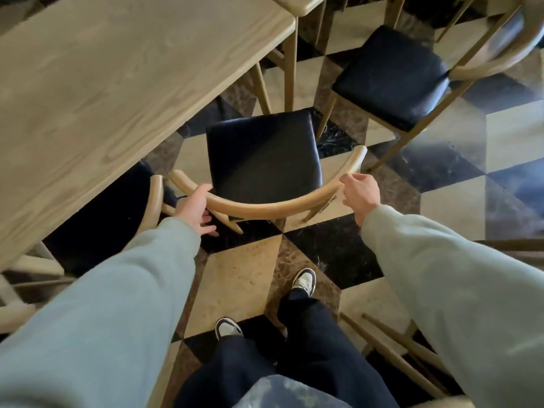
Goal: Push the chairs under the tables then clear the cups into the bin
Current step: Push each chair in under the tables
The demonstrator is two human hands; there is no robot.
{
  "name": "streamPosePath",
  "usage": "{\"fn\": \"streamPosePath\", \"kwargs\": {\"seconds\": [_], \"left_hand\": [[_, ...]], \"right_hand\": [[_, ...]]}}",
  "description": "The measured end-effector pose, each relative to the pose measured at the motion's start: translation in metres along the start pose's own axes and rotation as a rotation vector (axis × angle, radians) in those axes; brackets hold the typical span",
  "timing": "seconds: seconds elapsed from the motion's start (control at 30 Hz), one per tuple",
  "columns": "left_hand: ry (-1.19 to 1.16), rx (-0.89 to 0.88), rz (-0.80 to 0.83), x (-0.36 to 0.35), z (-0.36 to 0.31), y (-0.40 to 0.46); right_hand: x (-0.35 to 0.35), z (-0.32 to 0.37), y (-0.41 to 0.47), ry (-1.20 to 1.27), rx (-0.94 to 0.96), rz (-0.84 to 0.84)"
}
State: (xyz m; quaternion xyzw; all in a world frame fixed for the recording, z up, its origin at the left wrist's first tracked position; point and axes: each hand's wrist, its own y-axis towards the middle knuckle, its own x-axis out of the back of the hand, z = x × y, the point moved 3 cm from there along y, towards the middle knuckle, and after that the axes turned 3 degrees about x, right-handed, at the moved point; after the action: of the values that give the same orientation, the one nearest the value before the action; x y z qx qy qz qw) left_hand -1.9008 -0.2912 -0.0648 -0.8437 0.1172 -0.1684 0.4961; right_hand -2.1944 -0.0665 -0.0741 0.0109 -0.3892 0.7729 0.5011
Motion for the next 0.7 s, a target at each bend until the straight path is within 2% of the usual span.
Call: {"fn": "streamPosePath", "kwargs": {"seconds": [0.17,0.3,0.5,0.7], "left_hand": [[-0.015,0.012,-0.138,-0.009,-0.017,0.009],[-0.063,0.04,-0.186,-0.01,-0.017,0.028],[-0.068,0.093,-0.294,-0.015,-0.021,0.06],[-0.205,0.094,-0.453,-0.022,-0.02,0.078]], "right_hand": [[0.002,0.018,0.04,-0.056,-0.037,0.02],[-0.005,0.02,0.065,-0.06,-0.122,0.013],[-0.019,0.016,0.095,0.083,-0.262,-0.059],[-0.032,0.013,0.103,0.243,-0.302,-0.25]]}}
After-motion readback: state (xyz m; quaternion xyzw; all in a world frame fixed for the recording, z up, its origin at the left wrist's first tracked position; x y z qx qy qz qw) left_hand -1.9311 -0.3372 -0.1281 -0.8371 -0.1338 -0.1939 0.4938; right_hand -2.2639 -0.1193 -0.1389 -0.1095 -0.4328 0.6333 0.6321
